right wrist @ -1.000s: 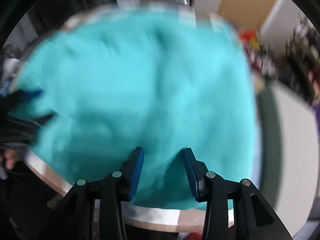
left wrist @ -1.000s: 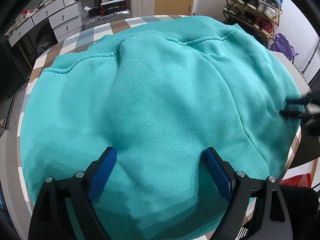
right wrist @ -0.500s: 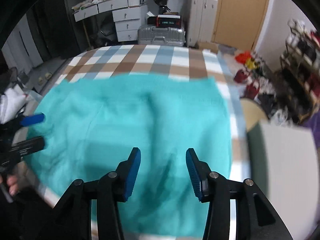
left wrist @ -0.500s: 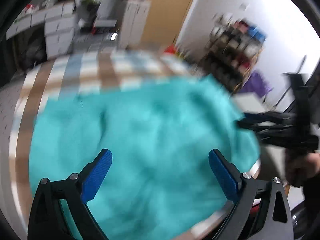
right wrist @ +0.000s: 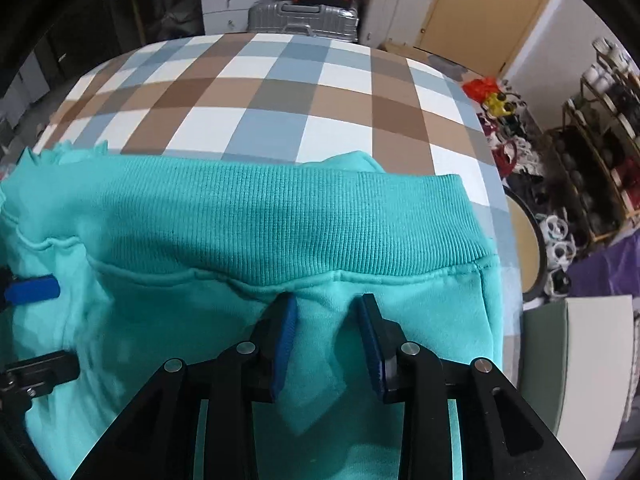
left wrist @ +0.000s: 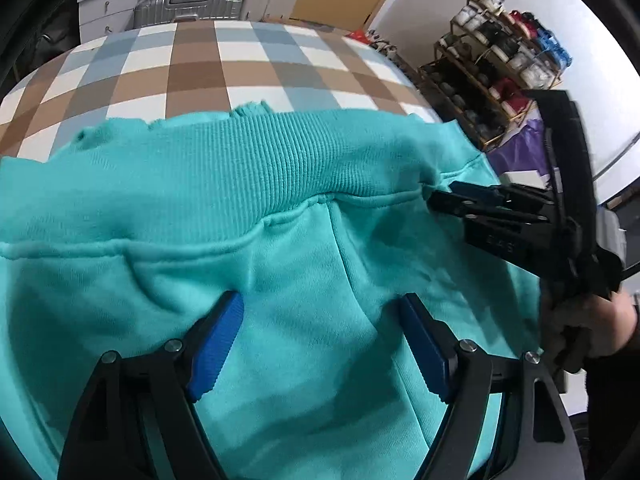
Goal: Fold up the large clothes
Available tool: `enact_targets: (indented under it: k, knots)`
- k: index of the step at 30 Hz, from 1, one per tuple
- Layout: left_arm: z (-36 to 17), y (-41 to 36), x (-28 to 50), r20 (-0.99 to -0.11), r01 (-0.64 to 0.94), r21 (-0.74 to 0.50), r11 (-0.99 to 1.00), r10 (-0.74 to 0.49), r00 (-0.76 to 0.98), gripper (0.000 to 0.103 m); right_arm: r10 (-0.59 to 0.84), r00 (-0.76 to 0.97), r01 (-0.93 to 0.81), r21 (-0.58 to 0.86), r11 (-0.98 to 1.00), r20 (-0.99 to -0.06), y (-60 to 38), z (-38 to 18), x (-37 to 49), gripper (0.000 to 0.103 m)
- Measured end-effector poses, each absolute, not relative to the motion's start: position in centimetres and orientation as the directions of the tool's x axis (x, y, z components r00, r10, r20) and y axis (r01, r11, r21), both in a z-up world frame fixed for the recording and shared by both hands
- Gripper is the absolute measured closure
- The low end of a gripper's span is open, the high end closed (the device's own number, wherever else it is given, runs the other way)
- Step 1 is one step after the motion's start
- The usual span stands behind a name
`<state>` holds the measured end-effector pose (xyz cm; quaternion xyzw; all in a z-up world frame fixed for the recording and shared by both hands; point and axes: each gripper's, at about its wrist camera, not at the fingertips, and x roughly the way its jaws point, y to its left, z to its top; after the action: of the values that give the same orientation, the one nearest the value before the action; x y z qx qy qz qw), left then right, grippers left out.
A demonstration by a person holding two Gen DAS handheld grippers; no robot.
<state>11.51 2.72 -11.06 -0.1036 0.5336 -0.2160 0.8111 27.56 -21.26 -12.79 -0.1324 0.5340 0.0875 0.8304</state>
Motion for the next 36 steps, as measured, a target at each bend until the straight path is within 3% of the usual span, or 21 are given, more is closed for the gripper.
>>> enact_targets:
  k: [5, 9, 10, 16, 20, 25, 29, 31, 32, 36]
  knots:
    - [-8.1, 7.6, 9.2, -0.796, 0.195, -0.338, 0.921, -0.39, 0.463, 0.027, 0.131, 0.417, -0.338, -0.02, 0.941, -0.899, -21.3, -8.8, 26.8, 0.07]
    - [-11.4, 12.5, 9.8, -0.839, 0.058, -0.344, 0.937, -0.334, 0.43, 0.029, 0.279, 0.409, -0.382, 0.115, 0.917, -0.869, -18.5, -7.0, 27.1, 0.071]
    - [-12.1, 13.3, 9.9, -0.829, 0.065, -0.378, 0.924, -0.369, 0.421, 0.029, 0.284, 0.398, -0.39, 0.12, 0.913, -0.872, -17.4, -7.2, 27.4, 0.071]
    - [-12.4, 11.4, 9.7, -0.859, 0.141, -0.255, 0.957, -0.291, 0.421, 0.031, 0.117, 0.333, -0.371, -0.016, 0.928, -0.936, -11.8, -13.8, 29.6, 0.071]
    - [-11.3, 12.9, 9.0, -0.837, 0.152, -0.325, 0.934, -0.358, 0.415, 0.031, 0.073, 0.316, -0.35, -0.045, 0.936, -0.946, -11.3, -12.9, 29.8, 0.071]
    - [-9.7, 13.8, 2.6, -0.852, 0.183, -0.28, 0.942, -0.332, 0.404, 0.03, 0.229, 0.373, -0.452, 0.04, 0.891, -0.899, -12.2, -7.6, 24.4, 0.074]
    - [-11.8, 13.6, 1.5, -0.891, 0.17, -0.275, 0.946, -0.317, 0.324, 0.031, 0.36, 0.315, -0.519, 0.158, 0.84, -0.878, -12.5, -7.1, 18.6, 0.069]
    - [-12.5, 12.8, 0.9, -0.905, 0.202, -0.223, 0.954, -0.28, 0.32, 0.031, 0.415, 0.177, -0.562, 0.255, 0.787, -0.892, -11.7, -9.8, 16.5, 0.054]
    - [-12.6, 12.4, 0.7, -0.908, 0.219, -0.2, 0.955, -0.264, 0.326, 0.031, 0.402, 0.133, -0.589, 0.254, 0.767, -0.906, -11.0, -11.7, 15.5, 0.053]
    - [-13.6, 10.9, 0.5, -0.921, 0.256, -0.102, 0.961, -0.188, 0.341, 0.03, 0.35, 0.271, -0.605, 0.125, 0.786, -0.897, -9.8, -14.8, 13.4, 0.044]
